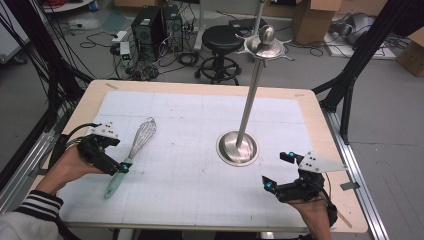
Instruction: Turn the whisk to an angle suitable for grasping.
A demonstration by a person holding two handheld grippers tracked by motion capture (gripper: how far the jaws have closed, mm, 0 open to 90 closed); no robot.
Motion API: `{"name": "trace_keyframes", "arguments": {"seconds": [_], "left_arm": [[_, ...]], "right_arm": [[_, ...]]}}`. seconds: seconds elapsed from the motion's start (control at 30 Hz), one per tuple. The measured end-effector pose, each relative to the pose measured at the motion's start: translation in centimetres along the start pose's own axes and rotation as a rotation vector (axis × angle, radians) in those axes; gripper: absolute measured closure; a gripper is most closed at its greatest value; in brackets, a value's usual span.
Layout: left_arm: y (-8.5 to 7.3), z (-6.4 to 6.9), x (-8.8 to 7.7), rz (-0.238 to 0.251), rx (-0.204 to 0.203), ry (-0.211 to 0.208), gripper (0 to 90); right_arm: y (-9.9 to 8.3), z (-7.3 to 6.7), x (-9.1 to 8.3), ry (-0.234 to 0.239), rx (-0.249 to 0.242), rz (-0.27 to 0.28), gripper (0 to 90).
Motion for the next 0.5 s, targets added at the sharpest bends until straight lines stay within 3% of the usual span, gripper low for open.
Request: {"name": "trace_keyframes", "arguments": {"seconds": [0.17, 0.27, 0.5], "left_arm": [[-0.3, 0.0, 1.1, -0.053, 0.016, -0.002, 2.2], [-0.8, 0.0, 1.7, -0.093, 0.031, -0.014, 8.6], [-1.3, -0.3, 2.5, -0.151, 0.023, -0.022, 10.7]], "right_arm": [[0.0, 0.0, -0.1, -0.001, 0.002, 0.001, 0.5], [-0.1, 0.1, -0.2, -0.007, -0.001, 0.002, 0.5], [-0.1, 0.1, -0.3, -0.008, -0.003, 0.004, 0.5]]}}
Point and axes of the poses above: each handheld gripper's, and its own axes: x roughly forward along the jaws, y roughly out of its top, z roughly to its right, the point moved 3 cm from there along x, roughly forward along the jaws, and after that the axes turned 13 degrees about y, right-handed, at the moved point
